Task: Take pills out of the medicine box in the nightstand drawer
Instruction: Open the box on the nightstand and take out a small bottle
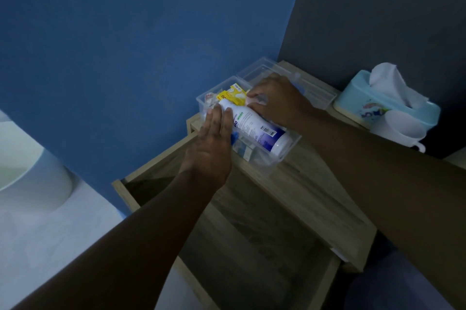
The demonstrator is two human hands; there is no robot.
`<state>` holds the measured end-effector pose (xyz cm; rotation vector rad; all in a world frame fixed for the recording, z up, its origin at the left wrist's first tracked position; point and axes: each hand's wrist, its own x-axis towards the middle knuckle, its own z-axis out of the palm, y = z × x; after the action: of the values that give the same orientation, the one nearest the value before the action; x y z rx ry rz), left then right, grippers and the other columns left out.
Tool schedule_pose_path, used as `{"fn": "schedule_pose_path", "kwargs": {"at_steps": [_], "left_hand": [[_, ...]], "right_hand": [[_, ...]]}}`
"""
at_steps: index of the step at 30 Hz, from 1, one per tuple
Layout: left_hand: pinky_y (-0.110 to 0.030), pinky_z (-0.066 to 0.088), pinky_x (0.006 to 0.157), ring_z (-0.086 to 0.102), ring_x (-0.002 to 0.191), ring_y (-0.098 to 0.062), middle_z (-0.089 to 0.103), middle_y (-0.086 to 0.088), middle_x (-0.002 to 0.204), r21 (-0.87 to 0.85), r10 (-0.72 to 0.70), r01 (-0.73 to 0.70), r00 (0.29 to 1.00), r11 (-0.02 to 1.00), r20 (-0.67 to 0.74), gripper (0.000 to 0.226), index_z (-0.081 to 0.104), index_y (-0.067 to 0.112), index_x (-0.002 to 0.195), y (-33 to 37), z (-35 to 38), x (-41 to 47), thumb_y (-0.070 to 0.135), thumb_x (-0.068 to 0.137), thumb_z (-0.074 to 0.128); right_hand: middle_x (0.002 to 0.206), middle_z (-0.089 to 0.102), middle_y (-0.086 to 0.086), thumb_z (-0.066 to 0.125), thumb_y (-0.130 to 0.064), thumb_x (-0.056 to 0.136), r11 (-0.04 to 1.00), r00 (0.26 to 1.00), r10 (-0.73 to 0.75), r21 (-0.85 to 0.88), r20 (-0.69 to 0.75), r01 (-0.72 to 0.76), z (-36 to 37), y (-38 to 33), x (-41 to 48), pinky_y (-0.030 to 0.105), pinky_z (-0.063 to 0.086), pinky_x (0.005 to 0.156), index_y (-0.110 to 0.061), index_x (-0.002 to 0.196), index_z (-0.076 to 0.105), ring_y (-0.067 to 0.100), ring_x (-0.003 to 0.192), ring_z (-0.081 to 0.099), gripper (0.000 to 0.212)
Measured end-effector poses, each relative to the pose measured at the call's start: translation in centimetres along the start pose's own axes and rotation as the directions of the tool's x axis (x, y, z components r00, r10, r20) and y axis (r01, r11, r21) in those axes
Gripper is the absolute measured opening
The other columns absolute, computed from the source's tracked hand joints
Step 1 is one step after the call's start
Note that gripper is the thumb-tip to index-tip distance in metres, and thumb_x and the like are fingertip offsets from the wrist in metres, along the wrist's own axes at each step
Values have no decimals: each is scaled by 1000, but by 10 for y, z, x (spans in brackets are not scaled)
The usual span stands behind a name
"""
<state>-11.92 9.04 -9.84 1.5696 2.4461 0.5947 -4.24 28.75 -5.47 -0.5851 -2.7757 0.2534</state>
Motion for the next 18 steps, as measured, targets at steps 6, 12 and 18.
{"fn": "schedule_pose_path", "kwargs": {"at_steps": [6,12,18], "left_hand": [[-40,27,121,-14,152,-26,-17,-7,165,9,4,-4,1000,1000,3,91,-11,15,157,-2,2,1,1,91,50],[-41,30,119,-10,153,-27,-15,-6,166,8,1,-1,1000,1000,7,92,-10,16,157,-4,2,0,1,89,51],[-38,14,122,-10,153,-27,-19,-8,165,-4,-57,58,990,998,129,90,-8,12,157,8,-17,1,2,91,51]], "right_hand": [[107,74,6,74,-27,84,995,998,62,82,-6,-61,2,0,3,41,53,91,-14,107,78,21,109,60,26],[95,75,-13,83,-32,72,912,959,258,357,-121,-200,-1,-5,-2,4,45,72,-22,102,78,-10,81,63,32],[85,72,-17,84,-21,71,850,950,281,496,-136,-180,-20,-14,-34,14,57,75,-19,105,77,-4,78,70,35]]}}
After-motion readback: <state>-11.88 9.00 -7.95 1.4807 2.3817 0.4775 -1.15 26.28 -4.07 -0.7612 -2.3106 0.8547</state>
